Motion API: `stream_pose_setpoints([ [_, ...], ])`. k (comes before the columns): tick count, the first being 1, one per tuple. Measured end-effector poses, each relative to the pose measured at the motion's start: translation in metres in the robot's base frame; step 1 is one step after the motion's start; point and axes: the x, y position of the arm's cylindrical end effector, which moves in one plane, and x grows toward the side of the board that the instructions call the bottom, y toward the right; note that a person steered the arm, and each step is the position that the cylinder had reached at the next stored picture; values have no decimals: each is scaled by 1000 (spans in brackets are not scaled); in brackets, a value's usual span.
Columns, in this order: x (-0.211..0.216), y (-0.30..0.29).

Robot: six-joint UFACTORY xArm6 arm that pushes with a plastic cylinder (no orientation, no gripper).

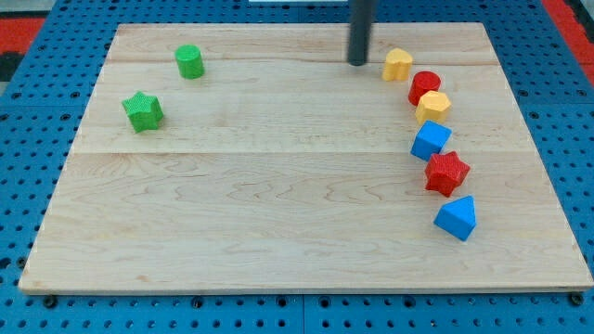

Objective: Move the green circle to the top left

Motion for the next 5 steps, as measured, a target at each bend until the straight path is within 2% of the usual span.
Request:
stream_pose_setpoints([
  [1, 2, 37],
  [2, -2, -6],
  [4, 30, -201],
  [5, 18, -270],
])
